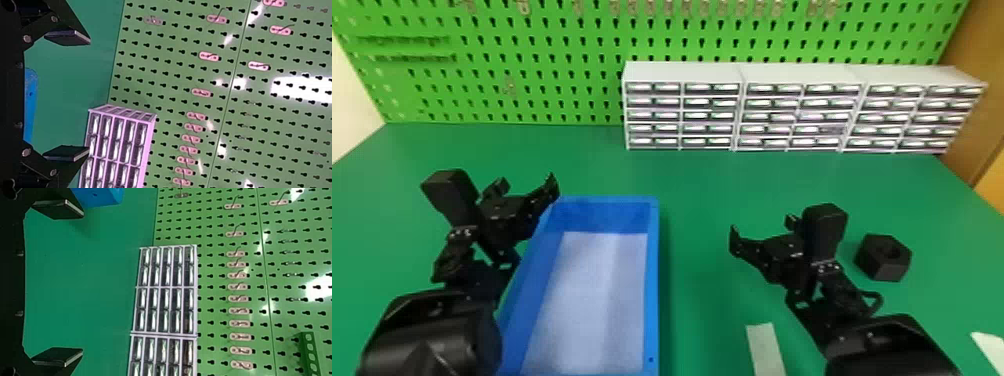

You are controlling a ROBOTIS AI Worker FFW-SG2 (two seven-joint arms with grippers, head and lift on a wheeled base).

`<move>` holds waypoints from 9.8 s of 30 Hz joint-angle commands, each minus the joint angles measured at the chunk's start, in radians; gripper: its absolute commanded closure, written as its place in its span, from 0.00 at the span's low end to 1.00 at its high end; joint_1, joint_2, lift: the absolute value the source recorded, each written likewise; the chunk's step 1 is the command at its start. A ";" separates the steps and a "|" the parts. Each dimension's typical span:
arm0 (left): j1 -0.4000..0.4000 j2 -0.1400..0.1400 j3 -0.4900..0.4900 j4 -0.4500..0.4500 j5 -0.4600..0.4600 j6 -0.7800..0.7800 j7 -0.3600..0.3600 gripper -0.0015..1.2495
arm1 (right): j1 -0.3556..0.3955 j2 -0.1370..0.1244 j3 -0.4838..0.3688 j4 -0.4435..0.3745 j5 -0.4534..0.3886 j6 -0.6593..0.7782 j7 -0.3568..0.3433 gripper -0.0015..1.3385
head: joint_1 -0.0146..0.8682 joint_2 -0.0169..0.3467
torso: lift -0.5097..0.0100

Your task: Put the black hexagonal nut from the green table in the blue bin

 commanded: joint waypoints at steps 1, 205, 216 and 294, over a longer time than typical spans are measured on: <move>0.000 -0.003 0.000 0.000 0.001 0.000 0.000 0.23 | 0.001 0.000 -0.001 0.000 -0.001 -0.001 0.000 0.06 | 0.79 0.19 | 0.79; -0.002 -0.003 -0.012 0.012 -0.005 0.000 0.000 0.23 | -0.380 -0.112 -0.288 0.314 0.026 0.769 0.002 0.06 | 0.79 0.19 | 0.79; 0.002 -0.003 -0.014 0.014 -0.008 0.000 0.000 0.23 | -0.424 -0.106 -0.303 0.368 0.028 0.766 0.002 0.06 | 0.79 0.19 | 0.79; 0.017 -0.003 -0.012 0.015 -0.011 0.000 0.000 0.24 | -0.403 -0.081 -0.325 0.314 0.015 0.840 0.002 0.79 | 0.79 0.19 | 0.79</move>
